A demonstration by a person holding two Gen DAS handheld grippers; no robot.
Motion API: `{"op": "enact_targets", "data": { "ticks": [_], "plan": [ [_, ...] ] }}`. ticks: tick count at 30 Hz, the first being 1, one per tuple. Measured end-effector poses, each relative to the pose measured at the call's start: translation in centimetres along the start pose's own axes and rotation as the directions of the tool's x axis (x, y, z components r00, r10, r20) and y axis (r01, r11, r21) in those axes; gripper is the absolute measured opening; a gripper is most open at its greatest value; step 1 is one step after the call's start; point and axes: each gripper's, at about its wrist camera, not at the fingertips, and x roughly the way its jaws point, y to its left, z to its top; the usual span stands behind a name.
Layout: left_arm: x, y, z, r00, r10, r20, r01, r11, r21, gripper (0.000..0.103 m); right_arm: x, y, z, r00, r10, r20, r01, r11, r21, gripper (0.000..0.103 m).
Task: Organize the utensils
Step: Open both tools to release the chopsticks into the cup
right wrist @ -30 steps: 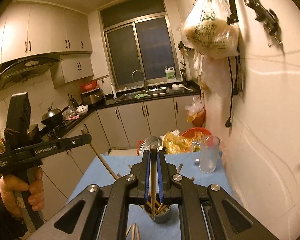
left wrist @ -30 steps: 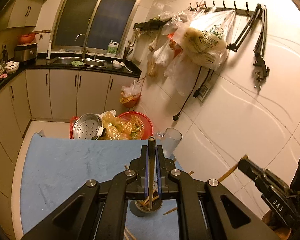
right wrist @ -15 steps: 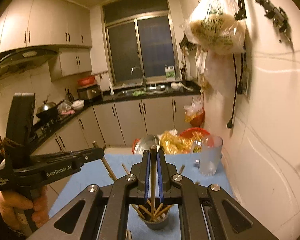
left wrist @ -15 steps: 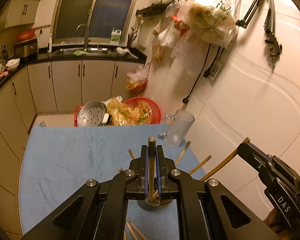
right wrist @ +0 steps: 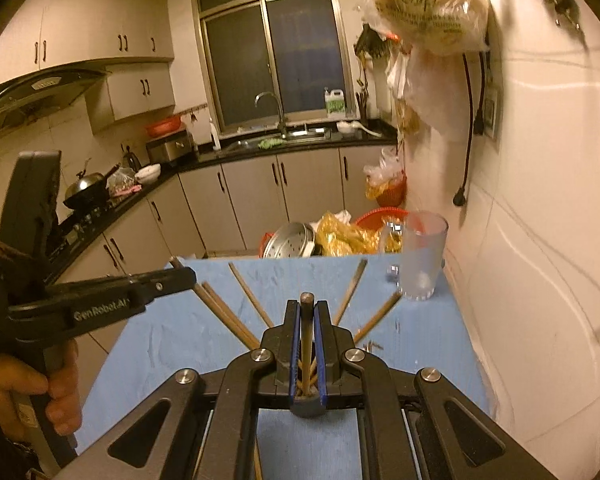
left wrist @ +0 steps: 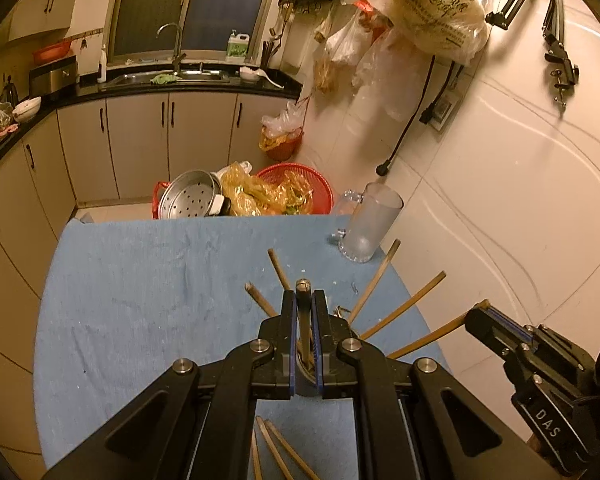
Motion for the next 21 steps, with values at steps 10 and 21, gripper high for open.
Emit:
{"op": "enact_targets", "data": {
  "ticks": [10, 21],
  "plan": [
    [0.5, 0.0, -0.6, 0.999, -0.005, -0.044, 0.005, 1.0, 0.001, 0.007, 1.5, -0.7, -1.4, 0.998, -0.016, -0.06, 0.016, 1.0, 0.012, 0.011],
    [-4.1, 3.4, -2.0, 0.999, 0.03, 0.02, -0.029, 0.999, -0.033, 0.031, -1.9, 0.0, -1.5, 0.999, -0.037, -0.02, 0.037, 0.999, -0.02, 0.019]
  ]
}}
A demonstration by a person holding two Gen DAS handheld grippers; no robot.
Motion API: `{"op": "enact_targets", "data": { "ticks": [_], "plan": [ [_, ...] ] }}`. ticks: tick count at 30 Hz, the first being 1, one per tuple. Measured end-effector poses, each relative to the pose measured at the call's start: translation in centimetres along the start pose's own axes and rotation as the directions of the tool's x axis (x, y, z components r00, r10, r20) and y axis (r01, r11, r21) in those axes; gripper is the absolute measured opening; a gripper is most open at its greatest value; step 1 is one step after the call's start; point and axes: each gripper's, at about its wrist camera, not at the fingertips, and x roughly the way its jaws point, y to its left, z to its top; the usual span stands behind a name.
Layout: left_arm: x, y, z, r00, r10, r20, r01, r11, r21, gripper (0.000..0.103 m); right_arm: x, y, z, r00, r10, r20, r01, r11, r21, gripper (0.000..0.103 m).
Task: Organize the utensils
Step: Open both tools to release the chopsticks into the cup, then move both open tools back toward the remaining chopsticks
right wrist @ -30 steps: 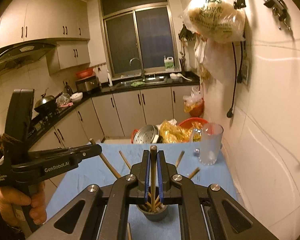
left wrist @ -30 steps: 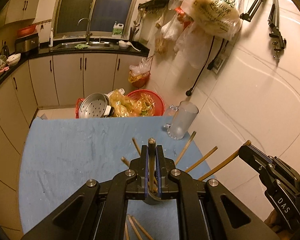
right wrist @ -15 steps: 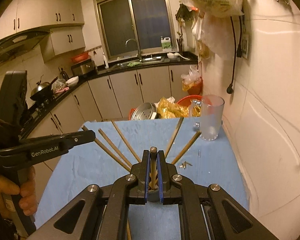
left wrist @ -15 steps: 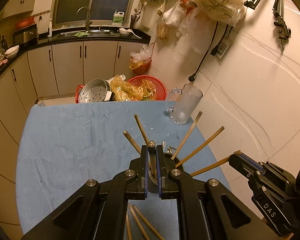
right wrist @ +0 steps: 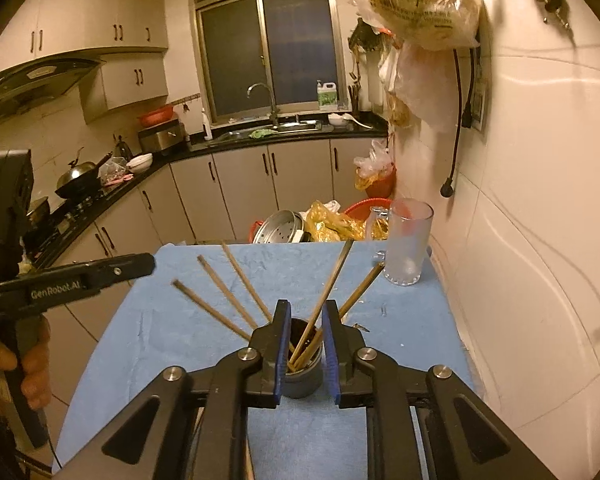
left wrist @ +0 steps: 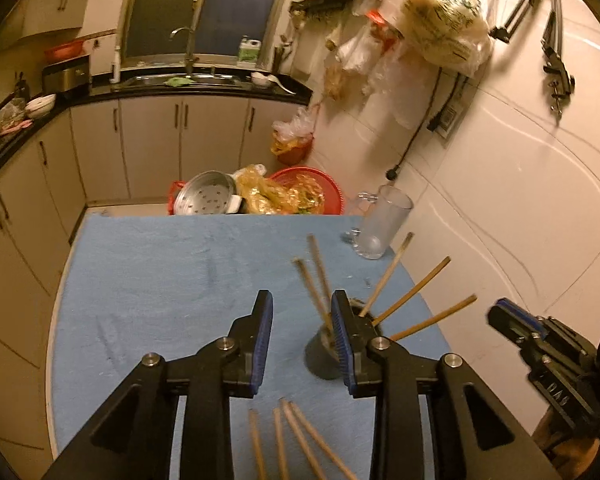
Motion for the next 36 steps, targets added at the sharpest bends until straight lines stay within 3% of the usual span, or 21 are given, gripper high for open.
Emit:
{"op": "enact_targets", "data": {
  "ticks": [3, 7, 10, 14, 17, 19, 30, 36],
  "plan": [
    [-0.1, 2.3, -1.4, 0.999, 0.026, -0.036, -0.027, 0.999, -0.044, 0.033, -0.6, 0.2, -0.9, 0.999, 0.034, -0.023, -0.033, 0.999, 0.008, 0.019],
    [1.9, 5.3, -5.8, 0.983, 0.085, -0.165, -0.102, 0.99, -0.093, 0.033, 0.8, 0.8, -3.4, 0.991, 0.076, -0.109, -0.075, 0.997, 0.022, 0.02],
    [3.6, 6.0, -9.2, 0.961, 0.091, -0.263, -0.12, 0.988, -0.1, 0.033, 3.4, 1.1, -6.2, 0.967, 0.136, -0.217, -0.124, 0.99, 0.068, 0.021],
    [6.0, 5.9, -12.9, 0.927, 0.081, -0.365, -0.117, 0.99, -0.079, 0.033, 7.3, 1.2, -10.0, 0.914, 0.21, -0.347, -0.173, 0.976, 0.135, 0.021],
    [7.2, 5.7, -14.0, 0.919, 0.064, -0.389, -0.1, 0.992, -0.072, 0.033, 9.9, 1.6, -12.1, 0.874, 0.277, -0.399, -0.225, 0.959, 0.173, 0.021],
    [7.9, 5.6, -14.0, 0.917, 0.051, -0.396, -0.087, 0.993, -0.074, 0.033, 11.3, 2.2, -12.7, 0.859, 0.305, -0.412, -0.258, 0.952, 0.166, 0.021],
    [11.8, 5.6, -13.2, 0.905, 0.049, -0.423, -0.089, 0.993, -0.075, 0.033, 16.8, 5.5, -14.2, 0.824, 0.254, -0.507, -0.269, 0.962, 0.045, 0.021],
    [13.4, 5.8, -13.1, 0.898, 0.054, -0.437, -0.094, 0.993, -0.07, 0.031, 18.6, 6.6, -14.4, 0.819, 0.211, -0.534, -0.254, 0.967, -0.008, 0.02]
  ]
}}
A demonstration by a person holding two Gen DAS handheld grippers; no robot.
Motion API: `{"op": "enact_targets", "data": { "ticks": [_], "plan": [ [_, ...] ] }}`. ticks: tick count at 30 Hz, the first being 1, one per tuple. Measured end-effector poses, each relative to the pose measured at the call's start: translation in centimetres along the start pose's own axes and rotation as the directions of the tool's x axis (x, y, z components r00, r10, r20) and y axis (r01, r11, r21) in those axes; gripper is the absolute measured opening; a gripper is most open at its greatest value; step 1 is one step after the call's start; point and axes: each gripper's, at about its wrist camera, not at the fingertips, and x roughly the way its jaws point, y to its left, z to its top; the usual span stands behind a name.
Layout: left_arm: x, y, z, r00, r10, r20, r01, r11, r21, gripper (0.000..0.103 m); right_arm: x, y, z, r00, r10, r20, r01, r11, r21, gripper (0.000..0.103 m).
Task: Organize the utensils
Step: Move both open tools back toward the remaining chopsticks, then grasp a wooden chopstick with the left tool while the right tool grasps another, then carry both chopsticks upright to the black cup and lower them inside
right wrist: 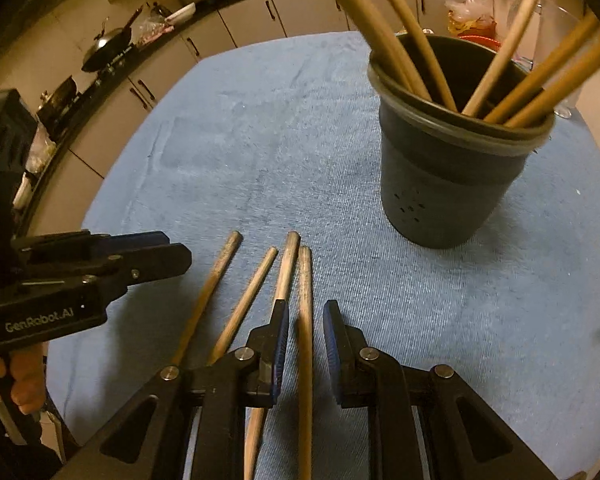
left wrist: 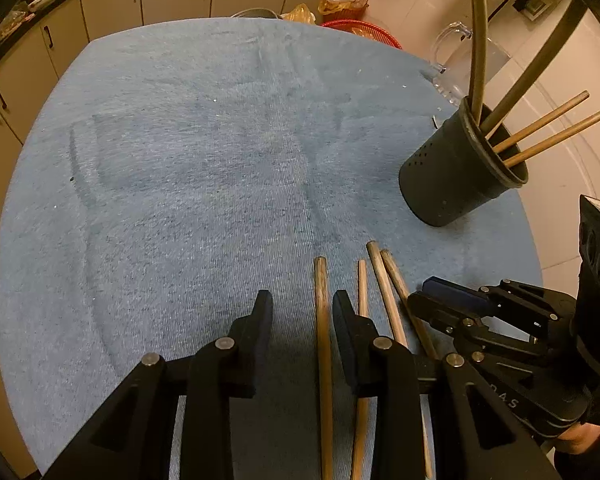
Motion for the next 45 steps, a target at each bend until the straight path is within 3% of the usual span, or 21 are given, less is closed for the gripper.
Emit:
{"op": "enact_targets", "data": {
  "ticks": [6, 12, 17, 27, 36, 45],
  "plan": [
    [1.7, -0.3, 0.6, 1.0, 0.005, -0.027, -0.005, 1.0, 0.001, 0.026, 1.4, 0.9, 0.6, 0.999, -0.037, -0.024, 0.036, 0.998, -0.048, 0.018],
    [3.8, -1.1, 1.1, 0.999, 0.027, -0.045, -0.026, 1.0, 0.008, 0.02, 2.1, 1.7, 1.2, 0.995, -0.097, 0.007, 0.097, 0.99, -0.103, 0.015],
    [4.7, -1.2, 1.8, 0.998, 0.029, -0.058, -0.028, 1.0, 0.004, 0.007, 2.2, 1.8, 1.4, 0.994, -0.107, 0.014, 0.108, 0.985, -0.135, 0.011],
    [4.3, -0.7, 0.9, 0.997, 0.058, -0.044, -0.057, 0.998, 0.027, 0.007, 1.9, 1.5, 0.9, 0.989, -0.145, 0.016, 0.146, 0.981, -0.126, 0.009],
    [1.4, -0.9, 0.7, 0.998, 0.059, 0.021, -0.06, 0.997, 0.045, 0.007, -2.1, 0.6, 0.5, 0.993, -0.093, 0.076, 0.098, 0.993, -0.06, 0.008],
    [-6.0, -1.2, 0.7, 0.984, 0.03, 0.176, -0.039, 0.998, 0.049, 0.006, -9.8, -0.2, -0.2, 0.977, -0.037, 0.211, 0.038, 0.999, 0.003, 0.008]
  ]
}}
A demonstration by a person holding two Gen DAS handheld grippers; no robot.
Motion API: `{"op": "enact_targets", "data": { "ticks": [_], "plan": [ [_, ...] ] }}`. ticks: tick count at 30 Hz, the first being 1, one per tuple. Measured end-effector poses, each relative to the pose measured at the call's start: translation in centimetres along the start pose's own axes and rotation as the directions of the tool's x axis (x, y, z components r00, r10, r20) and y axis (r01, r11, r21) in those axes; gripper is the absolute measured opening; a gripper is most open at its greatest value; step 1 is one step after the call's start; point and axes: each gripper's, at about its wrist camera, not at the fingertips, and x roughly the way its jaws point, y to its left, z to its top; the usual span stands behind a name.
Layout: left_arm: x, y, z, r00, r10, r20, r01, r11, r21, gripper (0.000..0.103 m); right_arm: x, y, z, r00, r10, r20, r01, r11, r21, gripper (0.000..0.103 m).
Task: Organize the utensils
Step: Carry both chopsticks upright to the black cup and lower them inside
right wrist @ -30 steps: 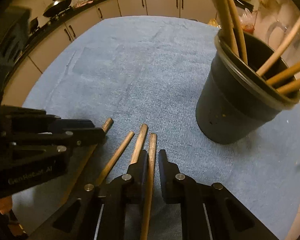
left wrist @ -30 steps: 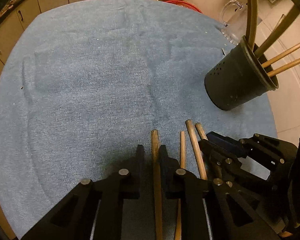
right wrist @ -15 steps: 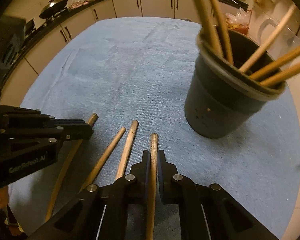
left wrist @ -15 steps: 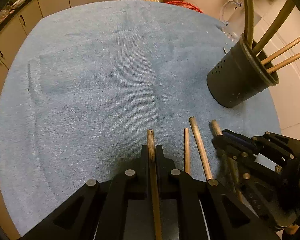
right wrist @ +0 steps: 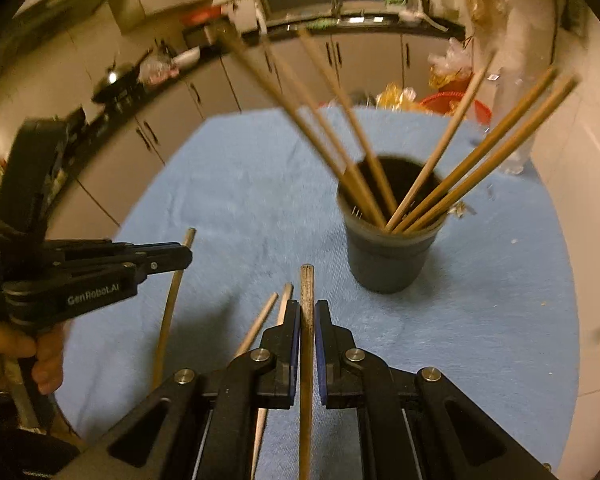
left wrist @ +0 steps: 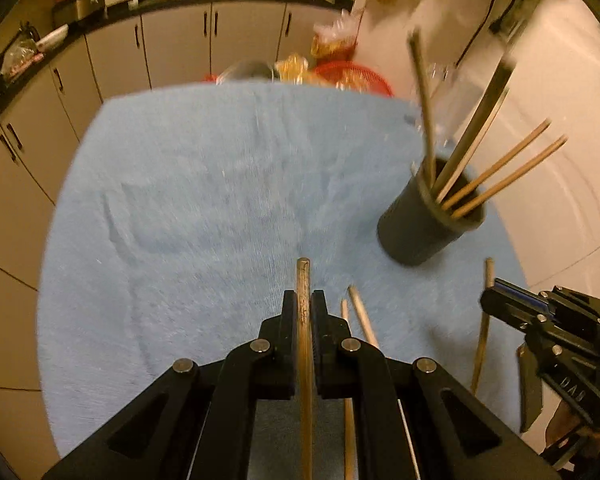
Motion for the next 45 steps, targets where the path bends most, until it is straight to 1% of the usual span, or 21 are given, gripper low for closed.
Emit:
{"op": "enact_targets", "data": {
  "ticks": [2, 6, 14, 18, 24, 31, 36, 39, 45],
  "plan": [
    [-1.8, 0.2, 0.4, 0.999, -0.004, 0.039, 0.004, 1.0, -0.004, 0.006, -1.6, -0.3, 0.5, 0.999, 0.004, 0.035, -0.004, 1.0, 0.017, 0.008],
    [-5.4, 0.0, 1.3, 0.996, -0.014, 0.093, 0.015, 1.0, -0.007, 0.006, -4.8, -1.1, 1.7, 0.995, 0.006, 0.1, -0.011, 0.999, 0.043, 0.008],
    [-9.4, -0.6, 3.5, 0.98, -0.051, 0.191, 0.052, 0.999, -0.002, 0.006, -9.5, -1.3, 3.9, 0.976, 0.004, 0.218, -0.021, 0.997, 0.077, 0.008],
    [-10.6, -0.8, 4.4, 0.972, -0.062, 0.228, 0.064, 0.998, -0.001, 0.006, -10.5, -1.0, 4.6, 0.968, 0.002, 0.252, -0.022, 0.997, 0.077, 0.008],
    [-11.4, -1.6, 5.4, 0.965, -0.081, 0.25, 0.081, 0.997, 0.012, 0.006, -11.2, -0.5, 5.6, 0.96, 0.008, 0.279, -0.027, 0.997, 0.066, 0.008],
    [-12.8, -3.3, 6.5, 0.953, -0.131, 0.275, 0.121, 0.991, 0.053, 0.006, -12.8, -0.3, 6.6, 0.949, 0.001, 0.314, -0.021, 0.998, 0.06, 0.008],
    [-14.2, -4.2, 7.3, 0.939, -0.178, 0.295, 0.165, 0.984, 0.069, 0.006, -14.4, -0.4, 7.1, 0.938, -0.004, 0.347, -0.019, 0.998, 0.062, 0.008],
    [-15.3, -4.9, 7.8, 0.927, -0.21, 0.311, 0.193, 0.977, 0.086, 0.006, -15.7, -0.4, 7.4, 0.928, -0.01, 0.373, -0.015, 0.998, 0.064, 0.008],
    [-17.0, -6.6, 9.0, 0.905, -0.252, 0.343, 0.219, 0.967, 0.133, 0.006, -18.2, -0.4, 8.0, 0.903, -0.037, 0.429, 0.012, 0.998, 0.062, 0.008]
  ]
}}
